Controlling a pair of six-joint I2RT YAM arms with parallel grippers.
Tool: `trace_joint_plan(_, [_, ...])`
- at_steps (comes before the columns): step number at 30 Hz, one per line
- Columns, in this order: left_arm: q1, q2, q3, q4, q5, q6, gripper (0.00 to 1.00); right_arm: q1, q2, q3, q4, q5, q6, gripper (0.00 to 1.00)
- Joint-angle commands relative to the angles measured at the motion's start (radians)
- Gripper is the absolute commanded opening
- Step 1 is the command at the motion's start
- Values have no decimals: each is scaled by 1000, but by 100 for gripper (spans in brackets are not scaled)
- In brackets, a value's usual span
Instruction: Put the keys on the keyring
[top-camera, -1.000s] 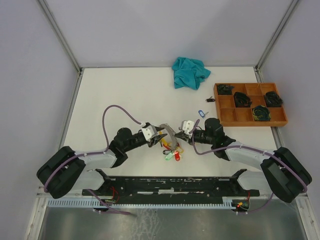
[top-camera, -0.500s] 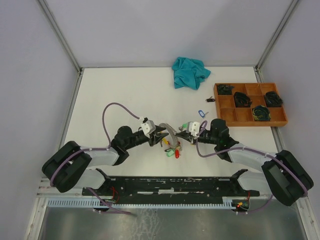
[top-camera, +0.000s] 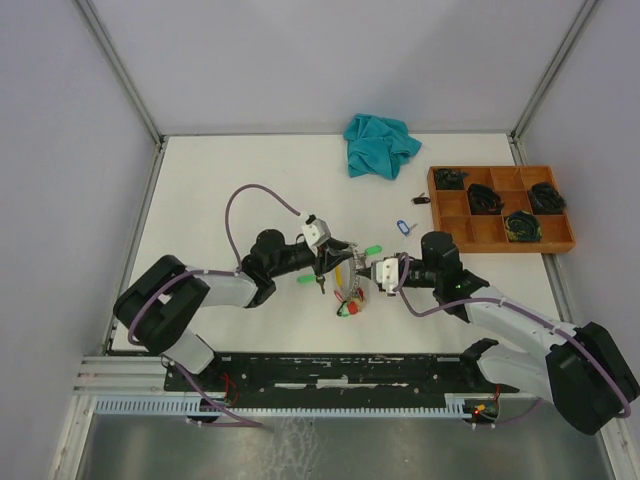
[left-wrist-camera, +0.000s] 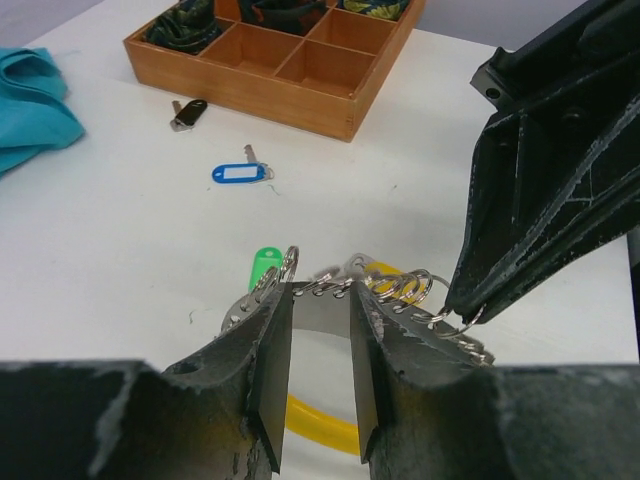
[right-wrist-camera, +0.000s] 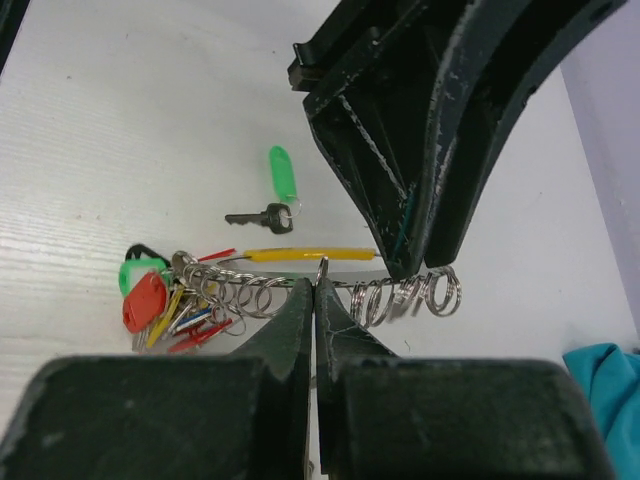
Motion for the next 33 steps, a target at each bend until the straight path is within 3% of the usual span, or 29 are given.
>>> trace_joint_plan(1, [6,67,98,24,99,-60,36,2,-5,54,-26,-39,-124,1])
trace_joint_plan(10, [6,39,47,55,146,-33,36,1,47,48,-16,28,-219,1])
trace_joint_plan(18, [5,-43,-89,81,68,0,36,2,93,71,-54,39,-260,1])
trace_joint_plan(25, [-16,-105,-119,-68,-25,-6,37,1,126,78,-66,21,-276,1])
trace_joint_plan(33, [-34,-59,-175,81,15,110,35,1,141,72,-15,-9,-224,1])
